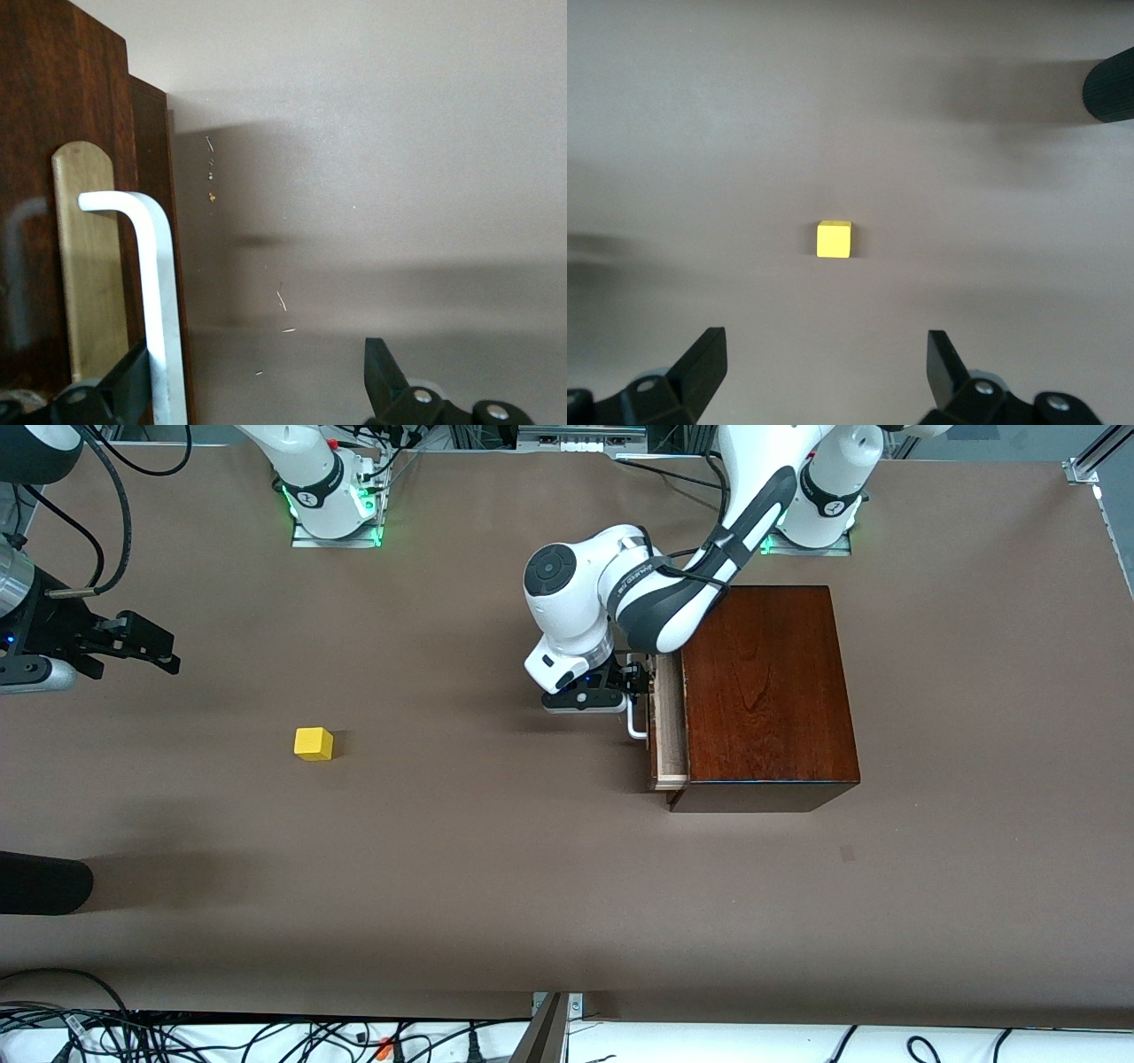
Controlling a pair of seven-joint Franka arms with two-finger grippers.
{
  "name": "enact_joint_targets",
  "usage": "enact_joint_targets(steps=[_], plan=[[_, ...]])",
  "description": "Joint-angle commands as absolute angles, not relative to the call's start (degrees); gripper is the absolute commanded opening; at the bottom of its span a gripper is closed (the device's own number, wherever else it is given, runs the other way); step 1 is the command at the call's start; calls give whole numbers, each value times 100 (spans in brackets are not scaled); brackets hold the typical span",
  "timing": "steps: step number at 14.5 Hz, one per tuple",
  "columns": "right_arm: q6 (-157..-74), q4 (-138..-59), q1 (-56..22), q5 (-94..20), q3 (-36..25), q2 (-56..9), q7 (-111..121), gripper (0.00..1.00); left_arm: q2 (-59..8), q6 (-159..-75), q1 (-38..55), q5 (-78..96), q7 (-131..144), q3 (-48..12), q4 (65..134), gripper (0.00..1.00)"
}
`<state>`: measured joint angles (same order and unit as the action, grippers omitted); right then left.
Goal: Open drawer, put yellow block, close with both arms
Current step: 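Pull the drawer out of the box with the left gripper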
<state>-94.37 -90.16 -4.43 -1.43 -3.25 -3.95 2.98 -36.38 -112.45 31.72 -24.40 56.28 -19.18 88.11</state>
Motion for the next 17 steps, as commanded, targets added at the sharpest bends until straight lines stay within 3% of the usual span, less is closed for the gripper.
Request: enact_joint_targets(steps=[1,17], plan=[[-9431,-8868,-413,-149,-281,-448,343,100,-3867,-11399,3472,-2320,5897,-2030,8438,100],[-9431,-8868,-404,-88,-281,-475,343,100,-4438,-11408,4008,-2206,6319,-2030,7436,100]])
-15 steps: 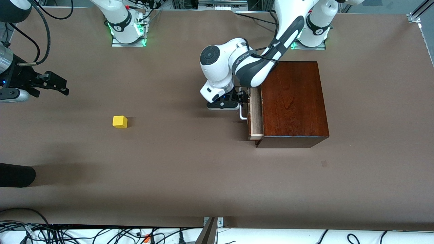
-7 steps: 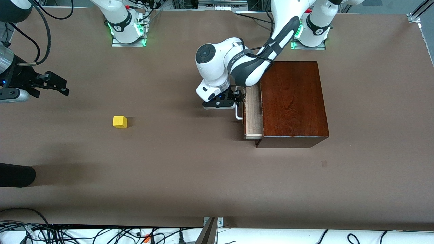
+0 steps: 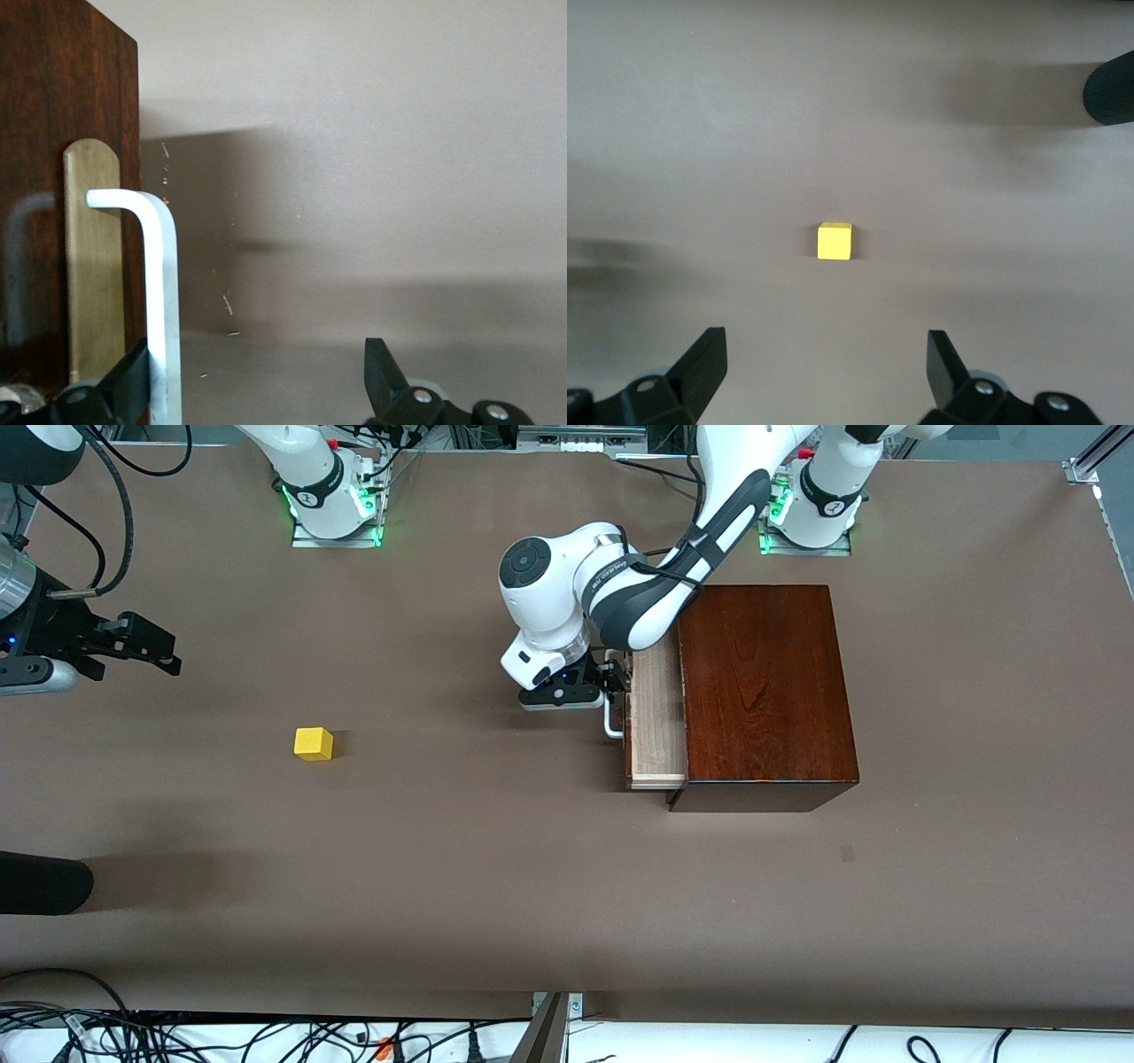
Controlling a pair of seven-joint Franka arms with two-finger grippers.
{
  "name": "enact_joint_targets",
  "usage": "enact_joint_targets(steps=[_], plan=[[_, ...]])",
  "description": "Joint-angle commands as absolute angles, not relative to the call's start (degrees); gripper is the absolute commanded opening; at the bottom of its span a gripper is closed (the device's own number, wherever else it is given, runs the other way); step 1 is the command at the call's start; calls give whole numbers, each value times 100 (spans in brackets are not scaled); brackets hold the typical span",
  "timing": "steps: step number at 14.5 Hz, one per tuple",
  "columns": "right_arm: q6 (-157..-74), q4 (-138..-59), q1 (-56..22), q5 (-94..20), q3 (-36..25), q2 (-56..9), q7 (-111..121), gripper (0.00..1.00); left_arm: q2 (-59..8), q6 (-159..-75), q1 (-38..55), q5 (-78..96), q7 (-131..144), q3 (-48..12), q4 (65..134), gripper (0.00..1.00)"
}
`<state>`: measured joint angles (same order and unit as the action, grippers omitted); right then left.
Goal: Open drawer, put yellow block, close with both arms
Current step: 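Pull the drawer out of the box with the left gripper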
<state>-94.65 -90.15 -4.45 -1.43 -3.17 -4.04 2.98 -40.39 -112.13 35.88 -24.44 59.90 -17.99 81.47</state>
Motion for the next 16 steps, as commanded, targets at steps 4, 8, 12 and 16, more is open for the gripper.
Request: enact_joint_targets(steps=[4,8,12,16], plan=[[-9431,-8859,-413,-88,-281,-475,343,100,-4578,-11408,4131,-2206,6442,-2030,7173,100],[-9439,-8868,-396,-79,-290,-475,343,100,-4781,-11408,4280,-2215,6574,-2021,6865,100],[-9439,-8868,-396,-79,-281,-475,334,100,-4781,-11400,4263,-2215,6539,-1995,6864,100],[-9492,-8868,-387,-97,-290,-483,342,100,-4624,-11259,4175,-2206,6495,-1986,6864,100]])
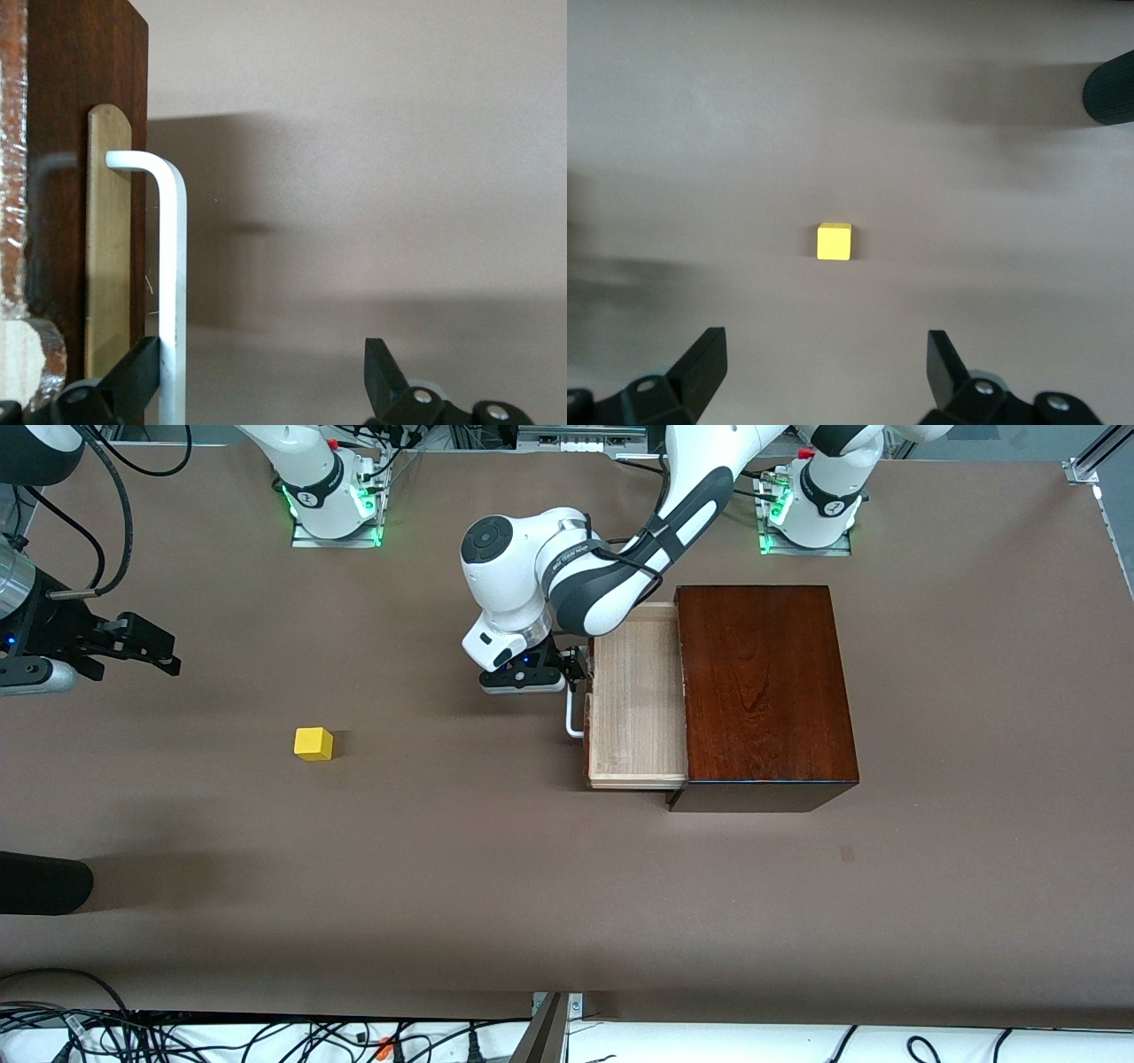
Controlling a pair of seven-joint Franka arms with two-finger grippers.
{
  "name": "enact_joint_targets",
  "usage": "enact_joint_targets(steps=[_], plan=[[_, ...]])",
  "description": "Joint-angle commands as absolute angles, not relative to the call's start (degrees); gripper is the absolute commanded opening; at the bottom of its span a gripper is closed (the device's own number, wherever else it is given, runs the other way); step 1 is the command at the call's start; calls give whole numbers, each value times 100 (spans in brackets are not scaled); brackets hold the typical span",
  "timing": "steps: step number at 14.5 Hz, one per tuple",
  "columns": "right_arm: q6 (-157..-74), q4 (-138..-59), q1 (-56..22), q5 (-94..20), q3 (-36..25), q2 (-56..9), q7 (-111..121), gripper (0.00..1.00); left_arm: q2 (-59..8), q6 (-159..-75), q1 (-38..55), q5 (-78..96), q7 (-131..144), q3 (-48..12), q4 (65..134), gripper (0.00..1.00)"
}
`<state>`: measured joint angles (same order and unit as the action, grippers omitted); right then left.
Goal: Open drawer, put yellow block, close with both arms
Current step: 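Pull the drawer out of the box with the left gripper, then retract the left gripper while the right gripper reaches the yellow cube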
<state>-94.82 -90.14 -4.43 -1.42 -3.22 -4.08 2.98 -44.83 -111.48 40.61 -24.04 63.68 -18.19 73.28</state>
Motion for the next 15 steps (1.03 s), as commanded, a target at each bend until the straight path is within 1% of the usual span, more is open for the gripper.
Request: enact_joint_targets(steps=[1,6,8,10,11,15], plan=[[-9501,-8868,-387,-114,-290,-501,351,100,-4527,-11172,4062,-2215,6478,-2004,6873,100],[-9694,-8894,-404,-150,-290,-527,299,100,-3930,-10320,3481,-1811,5714,-2074,6961,100],[-9686,-8895,-404,-150,-281,-588,343,100,-3492,-9917,3096,-1365,5180,-2074,6987,100],[-9633,-8894,-465,-106,-264,-746,352,100,-2869,-9371,2561,-890,4468,-2074,7223,100],[-9624,-8912,-466,-105,-264,-912,386,100,-2561,-9239,2305,-775,4195,-2074,7399,100],[-9729,-8930,-492,-140,-246,-1545,738,100,-1654,-9009,1566,-511,3553,-2074,7997,100]])
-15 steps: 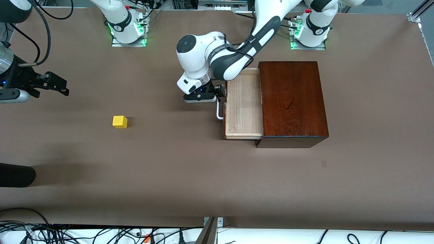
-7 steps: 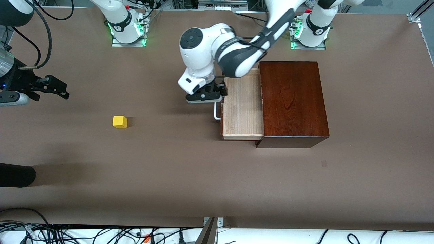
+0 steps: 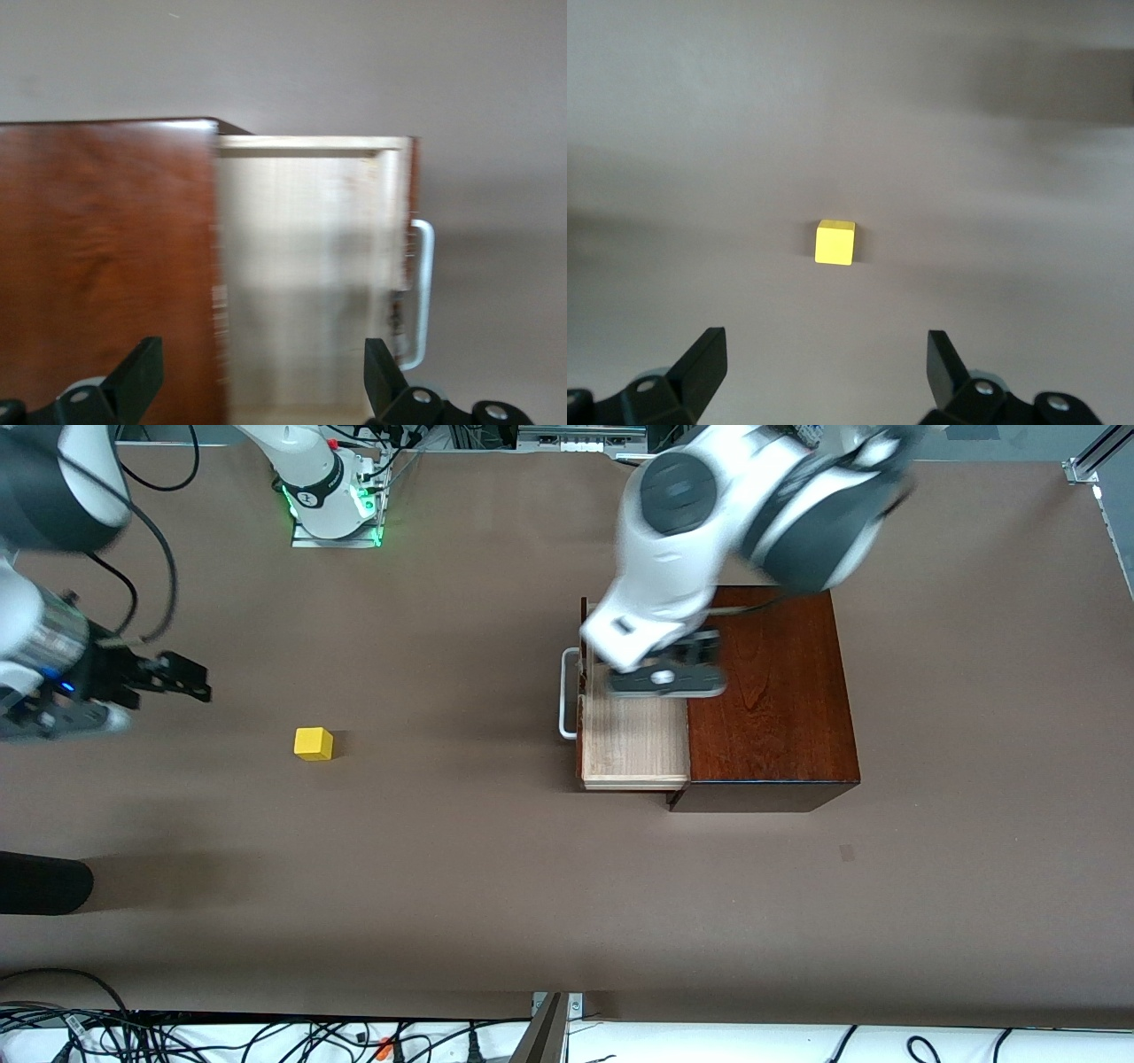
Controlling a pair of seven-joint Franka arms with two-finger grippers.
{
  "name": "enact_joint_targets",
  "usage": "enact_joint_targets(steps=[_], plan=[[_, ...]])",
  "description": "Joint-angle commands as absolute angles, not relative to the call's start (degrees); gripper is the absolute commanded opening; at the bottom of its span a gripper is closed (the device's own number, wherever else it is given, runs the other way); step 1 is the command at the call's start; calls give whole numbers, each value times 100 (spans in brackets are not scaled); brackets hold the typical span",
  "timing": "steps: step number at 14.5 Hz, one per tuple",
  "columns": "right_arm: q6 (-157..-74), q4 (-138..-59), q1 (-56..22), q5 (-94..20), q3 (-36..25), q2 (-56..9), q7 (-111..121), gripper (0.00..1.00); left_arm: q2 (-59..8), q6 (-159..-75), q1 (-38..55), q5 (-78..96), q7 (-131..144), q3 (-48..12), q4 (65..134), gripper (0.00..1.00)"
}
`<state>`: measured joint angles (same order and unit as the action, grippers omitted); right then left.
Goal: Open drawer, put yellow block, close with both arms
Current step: 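Retract the left gripper while the right gripper reaches the yellow cube, then close the right gripper on the yellow cube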
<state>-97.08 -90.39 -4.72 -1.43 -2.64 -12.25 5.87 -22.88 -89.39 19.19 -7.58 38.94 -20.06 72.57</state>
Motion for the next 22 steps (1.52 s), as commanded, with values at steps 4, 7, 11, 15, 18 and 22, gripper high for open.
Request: enact_joint_targets(steps=[4,7,11,15,18,22], plan=[[-10834,-9675,-589,-158,-229,-1767,738,100,-1205,-8983,1047,-404,3305,-2074,8305,100],[-11327,-10036,-633,-167,-229,-1898,712,100,-968,-8817,572,-89,2693,-1987,8323,100],[-12127,-10642,-860,-167,-229,-1960,317,100,-651,-8509,536,184,1647,-1127,8367,100],[-12943,-11309,-861,-167,-229,-2136,53,100,-282,-8358,598,387,555,-265,8647,100],[-13595,-11802,-835,-167,-237,-2171,123,100,-176,-8385,606,378,116,122,8780,100],[-13746,-11927,-835,-167,-246,-2241,132,100,-44,-8920,606,352,-97,246,9271,100]])
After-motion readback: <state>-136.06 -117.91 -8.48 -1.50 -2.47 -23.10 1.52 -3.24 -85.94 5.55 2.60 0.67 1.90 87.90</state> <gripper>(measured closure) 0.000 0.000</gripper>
